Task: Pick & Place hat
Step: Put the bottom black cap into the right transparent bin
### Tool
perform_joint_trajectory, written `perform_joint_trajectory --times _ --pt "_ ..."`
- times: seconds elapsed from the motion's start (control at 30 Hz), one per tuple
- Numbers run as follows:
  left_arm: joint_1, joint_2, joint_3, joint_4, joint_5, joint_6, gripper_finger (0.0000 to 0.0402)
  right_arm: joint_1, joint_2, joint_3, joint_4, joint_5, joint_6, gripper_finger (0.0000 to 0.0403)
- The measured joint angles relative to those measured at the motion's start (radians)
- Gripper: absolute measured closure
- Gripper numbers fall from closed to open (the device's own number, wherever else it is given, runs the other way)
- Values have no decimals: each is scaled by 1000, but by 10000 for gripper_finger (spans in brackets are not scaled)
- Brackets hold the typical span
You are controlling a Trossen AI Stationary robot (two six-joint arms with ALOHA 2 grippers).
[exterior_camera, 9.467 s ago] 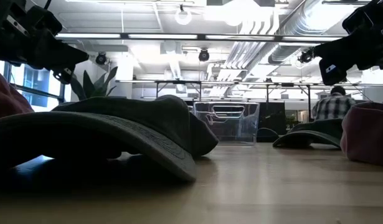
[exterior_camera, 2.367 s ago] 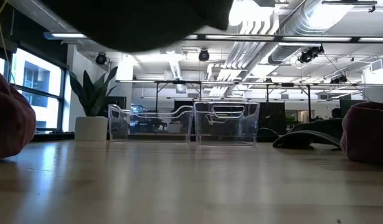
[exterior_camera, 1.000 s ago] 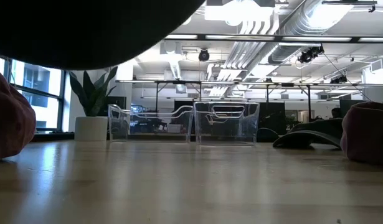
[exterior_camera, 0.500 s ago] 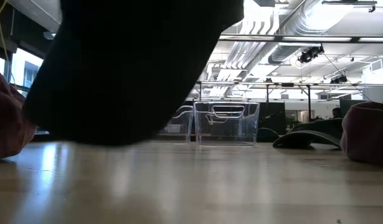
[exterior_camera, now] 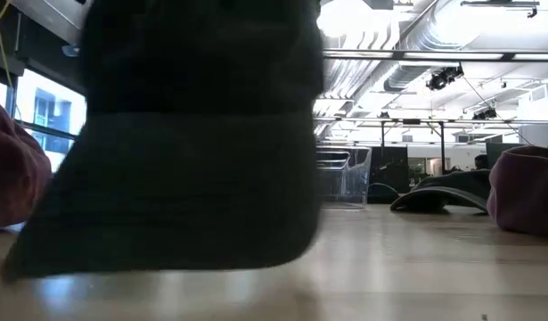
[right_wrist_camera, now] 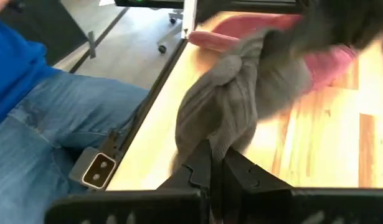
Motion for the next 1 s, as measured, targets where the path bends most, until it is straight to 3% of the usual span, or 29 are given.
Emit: perform_joint_trajectory --times 0.17,0.27,0.37,0.47,0.7,0.83,1.0 --pt "0 -60 0 4 -63 24 177 0 0 0 -3 36 22 400" --pt "-1 -60 1 29 -169 32 179 0 0 0 1 49 21 397" --pt "2 -28 0 63 -205 14 179 0 0 0 13 55 20 399" --pt "6 23 -1 89 -187 -5 179 0 0 0 12 61 20 400" --pt "6 109 0 189 -42 -28 188 0 0 0 12 42 22 399" --pt "6 118 -1 207 34 -1 244 0 0 0 12 -24 22 398" --pt "6 107 0 205 102 58 371 2 -9 0 12 -165 25 388"
